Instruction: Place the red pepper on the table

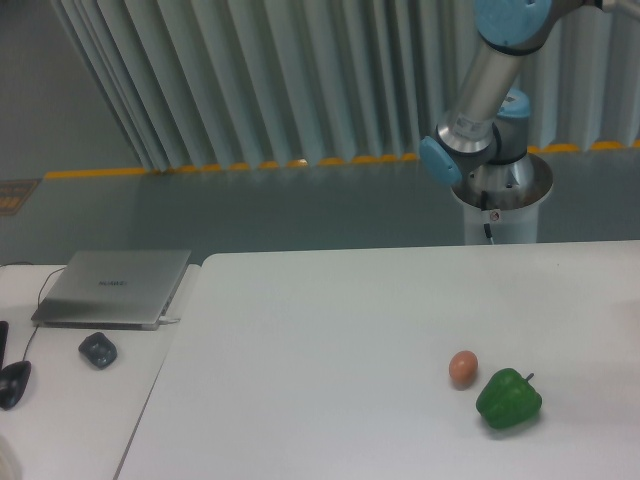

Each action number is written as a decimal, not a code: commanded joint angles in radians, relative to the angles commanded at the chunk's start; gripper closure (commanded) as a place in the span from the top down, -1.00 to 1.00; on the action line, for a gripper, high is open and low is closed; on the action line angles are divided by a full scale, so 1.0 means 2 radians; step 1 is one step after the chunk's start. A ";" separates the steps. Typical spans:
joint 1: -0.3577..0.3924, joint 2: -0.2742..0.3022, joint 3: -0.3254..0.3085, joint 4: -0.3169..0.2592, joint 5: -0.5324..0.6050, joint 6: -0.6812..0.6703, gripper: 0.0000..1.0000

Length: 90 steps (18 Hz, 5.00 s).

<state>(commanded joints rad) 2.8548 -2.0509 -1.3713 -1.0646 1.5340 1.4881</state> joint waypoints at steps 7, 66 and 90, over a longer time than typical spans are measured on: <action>-0.005 -0.030 0.000 0.001 -0.001 0.035 1.00; -0.109 0.094 -0.060 -0.017 -0.029 -0.086 -0.20; -0.214 -0.008 -0.072 0.048 0.074 -0.158 0.26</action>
<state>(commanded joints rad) 2.4268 -2.0678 -1.5156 -0.9680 1.6828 1.1719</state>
